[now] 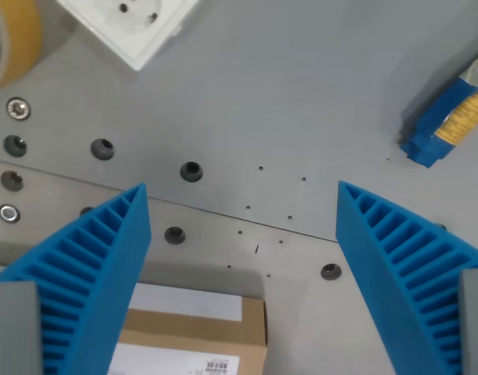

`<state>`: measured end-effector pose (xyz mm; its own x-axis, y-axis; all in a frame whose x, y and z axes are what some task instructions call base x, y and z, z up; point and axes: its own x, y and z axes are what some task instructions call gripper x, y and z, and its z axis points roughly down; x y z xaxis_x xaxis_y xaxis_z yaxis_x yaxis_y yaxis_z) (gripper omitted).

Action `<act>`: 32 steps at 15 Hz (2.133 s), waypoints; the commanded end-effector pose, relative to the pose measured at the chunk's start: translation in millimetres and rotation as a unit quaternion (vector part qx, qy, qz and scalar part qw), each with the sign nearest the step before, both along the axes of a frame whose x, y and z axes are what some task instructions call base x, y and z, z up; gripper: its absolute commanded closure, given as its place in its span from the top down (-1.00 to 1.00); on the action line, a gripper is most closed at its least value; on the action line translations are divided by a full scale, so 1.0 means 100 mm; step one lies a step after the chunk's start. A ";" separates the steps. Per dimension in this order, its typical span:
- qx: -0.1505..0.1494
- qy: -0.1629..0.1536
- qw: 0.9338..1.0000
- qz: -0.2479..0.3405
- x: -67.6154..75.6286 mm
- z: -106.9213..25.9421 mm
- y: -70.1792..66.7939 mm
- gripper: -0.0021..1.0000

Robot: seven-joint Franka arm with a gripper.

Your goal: Pick up the blue bag

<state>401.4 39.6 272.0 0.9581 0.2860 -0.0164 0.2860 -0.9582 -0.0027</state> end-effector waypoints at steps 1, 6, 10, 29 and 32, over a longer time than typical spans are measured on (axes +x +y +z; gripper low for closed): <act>0.002 -0.027 0.995 -0.099 0.09 -0.16 -0.17 1.00; 0.006 -0.043 0.982 -0.182 0.22 -0.41 -0.41 1.00; 0.010 -0.055 0.967 -0.247 0.32 -0.60 -0.63 1.00; 0.017 -0.043 0.965 -0.260 0.68 -1.15 -1.47 1.00; 0.017 -0.052 0.964 -0.260 0.74 -1.29 -1.57 1.00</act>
<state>472.2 -112.9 150.1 0.9714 -0.2316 0.0531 -0.2313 -0.9728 -0.0129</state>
